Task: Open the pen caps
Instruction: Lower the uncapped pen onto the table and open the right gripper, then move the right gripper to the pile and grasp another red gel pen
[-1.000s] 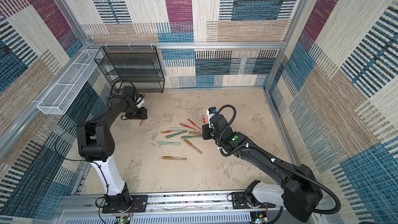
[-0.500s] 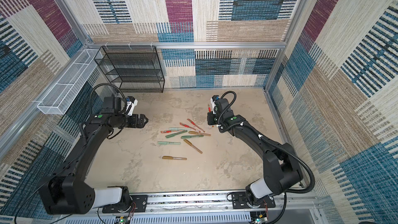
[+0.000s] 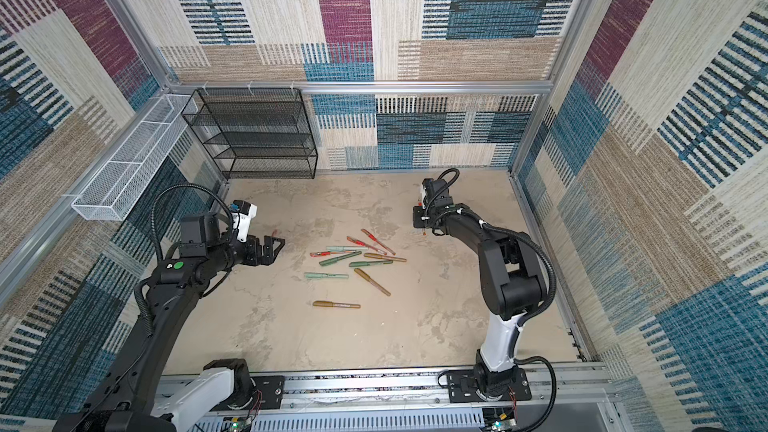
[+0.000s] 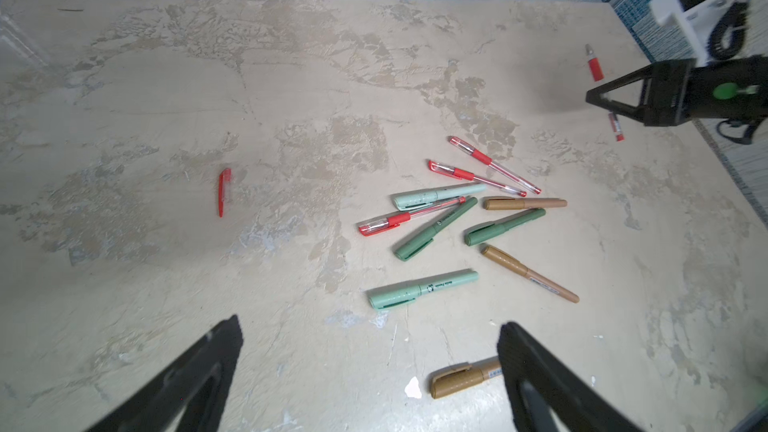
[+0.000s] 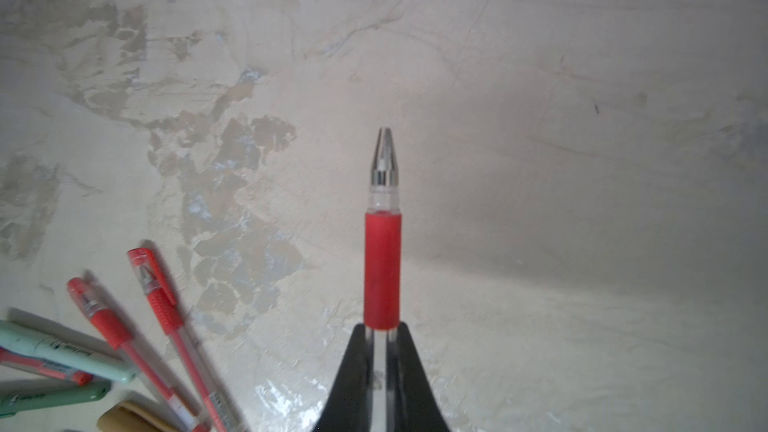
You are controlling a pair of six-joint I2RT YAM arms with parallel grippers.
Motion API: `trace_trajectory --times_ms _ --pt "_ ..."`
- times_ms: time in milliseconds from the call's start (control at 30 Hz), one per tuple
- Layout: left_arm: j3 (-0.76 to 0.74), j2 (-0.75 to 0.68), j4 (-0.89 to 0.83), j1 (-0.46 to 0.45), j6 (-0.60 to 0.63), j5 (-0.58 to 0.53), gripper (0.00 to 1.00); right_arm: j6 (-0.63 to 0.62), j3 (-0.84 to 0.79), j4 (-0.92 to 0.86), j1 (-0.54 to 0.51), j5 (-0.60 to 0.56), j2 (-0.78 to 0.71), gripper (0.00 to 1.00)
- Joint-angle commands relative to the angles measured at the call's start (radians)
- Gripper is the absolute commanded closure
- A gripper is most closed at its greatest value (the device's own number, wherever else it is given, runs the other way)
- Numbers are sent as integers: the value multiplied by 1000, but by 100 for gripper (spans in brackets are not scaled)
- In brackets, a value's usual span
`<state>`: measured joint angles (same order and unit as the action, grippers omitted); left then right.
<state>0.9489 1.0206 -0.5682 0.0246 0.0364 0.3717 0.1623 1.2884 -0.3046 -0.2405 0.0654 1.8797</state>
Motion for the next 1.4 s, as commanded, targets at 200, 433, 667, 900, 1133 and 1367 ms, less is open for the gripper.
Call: trace_trajectory --times_ms 200,433,667,900,1133,1367 --pt "-11 -13 52 3 -9 24 0 -44 139 13 37 -32 182 99" --pt "-8 -10 51 3 -6 16 0 -33 196 7 40 -18 263 95" --pt "0 -1 49 1 -13 25 0 -22 204 2 40 -16 289 85" --pt "13 10 38 3 -16 15 0 -14 197 1 40 -21 276 68" --pt "27 24 32 3 -24 20 0 -3 194 -9 40 -1 214 63" --pt "25 18 28 4 -20 19 0 16 134 -17 24 45 50 58"
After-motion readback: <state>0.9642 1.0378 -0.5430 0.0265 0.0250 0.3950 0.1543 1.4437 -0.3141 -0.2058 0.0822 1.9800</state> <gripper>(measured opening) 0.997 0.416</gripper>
